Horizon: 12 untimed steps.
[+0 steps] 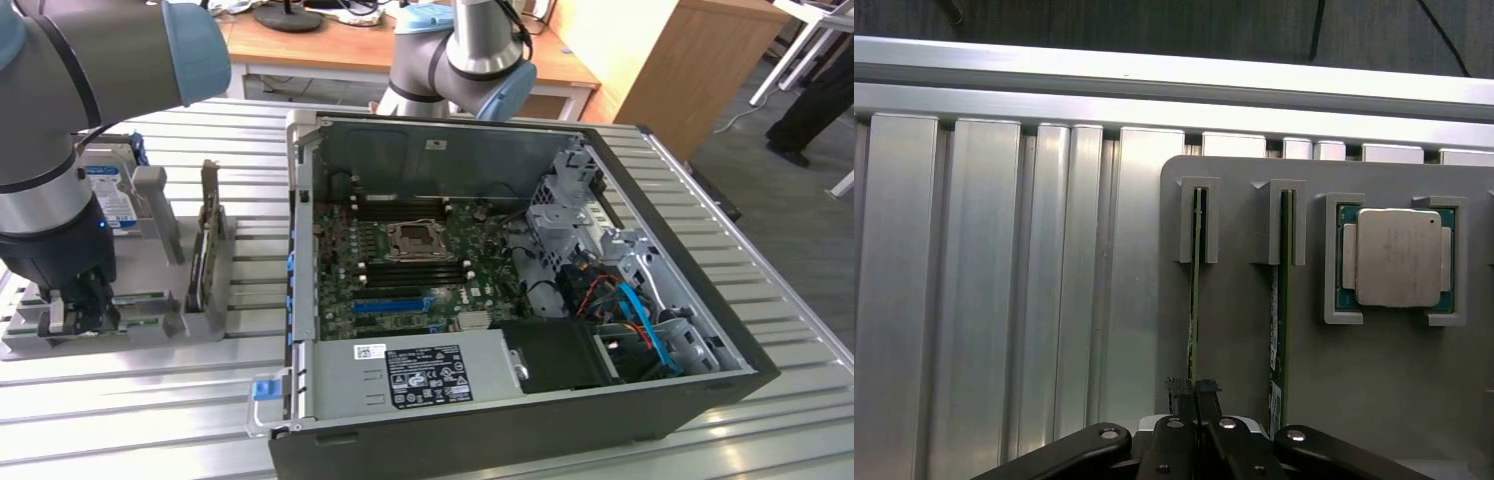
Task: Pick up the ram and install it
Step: 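Pick up the ram and move it above insertion slot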
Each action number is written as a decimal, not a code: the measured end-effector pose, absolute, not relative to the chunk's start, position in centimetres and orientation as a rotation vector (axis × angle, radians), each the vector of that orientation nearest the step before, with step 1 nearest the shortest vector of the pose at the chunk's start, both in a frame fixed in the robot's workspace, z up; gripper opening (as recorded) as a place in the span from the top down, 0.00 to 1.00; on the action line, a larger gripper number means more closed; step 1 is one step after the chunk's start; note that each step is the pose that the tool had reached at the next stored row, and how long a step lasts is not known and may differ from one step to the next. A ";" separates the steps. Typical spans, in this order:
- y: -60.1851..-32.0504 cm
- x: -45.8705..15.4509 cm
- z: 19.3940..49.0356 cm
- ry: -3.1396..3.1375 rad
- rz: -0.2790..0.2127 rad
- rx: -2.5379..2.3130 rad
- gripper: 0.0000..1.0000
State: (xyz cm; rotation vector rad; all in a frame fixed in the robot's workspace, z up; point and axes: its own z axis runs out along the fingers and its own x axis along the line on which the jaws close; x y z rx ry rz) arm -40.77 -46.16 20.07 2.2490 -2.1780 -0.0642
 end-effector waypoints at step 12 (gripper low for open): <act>-46.1 -40.8 20.1 -2.178 -0.064 2.249 0.88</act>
